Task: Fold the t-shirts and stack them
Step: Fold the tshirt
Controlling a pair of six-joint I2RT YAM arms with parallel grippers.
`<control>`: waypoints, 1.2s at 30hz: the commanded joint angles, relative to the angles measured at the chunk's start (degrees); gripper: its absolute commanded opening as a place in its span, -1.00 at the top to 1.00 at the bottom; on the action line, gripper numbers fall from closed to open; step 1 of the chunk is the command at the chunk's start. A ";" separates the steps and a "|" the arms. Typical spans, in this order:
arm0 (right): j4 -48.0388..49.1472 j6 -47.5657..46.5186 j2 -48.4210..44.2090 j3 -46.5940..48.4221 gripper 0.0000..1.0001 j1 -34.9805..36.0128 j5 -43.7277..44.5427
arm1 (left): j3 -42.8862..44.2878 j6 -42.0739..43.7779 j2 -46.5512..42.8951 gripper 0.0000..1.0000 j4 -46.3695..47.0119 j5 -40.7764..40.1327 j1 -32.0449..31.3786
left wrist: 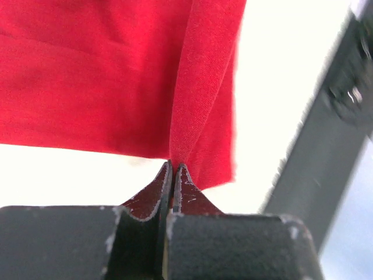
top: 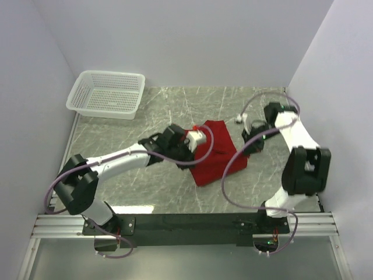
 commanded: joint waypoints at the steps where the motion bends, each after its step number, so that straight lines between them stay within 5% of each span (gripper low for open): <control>1: 2.12 7.23 10.44 14.93 1.00 0.80 -2.74 | 5.29 3.45 3.68 0.99 -1.82 1.78 5.63; 7: 3.43 16.02 26.09 36.62 1.00 3.70 -3.44 | 16.10 5.75 13.96 0.99 -3.14 0.20 12.49; 12: 6.24 20.68 32.36 45.80 1.00 7.74 -3.27 | 20.68 4.69 17.76 0.99 -4.20 -1.82 14.78; 23: 19.07 28.77 34.91 45.64 1.00 12.23 -5.29 | 15.59 0.21 13.28 0.99 -1.47 -7.45 18.20; 36: 32.88 43.62 39.83 48.35 1.00 17.32 1.47 | 21.74 -3.57 19.43 0.99 -1.21 -12.72 23.13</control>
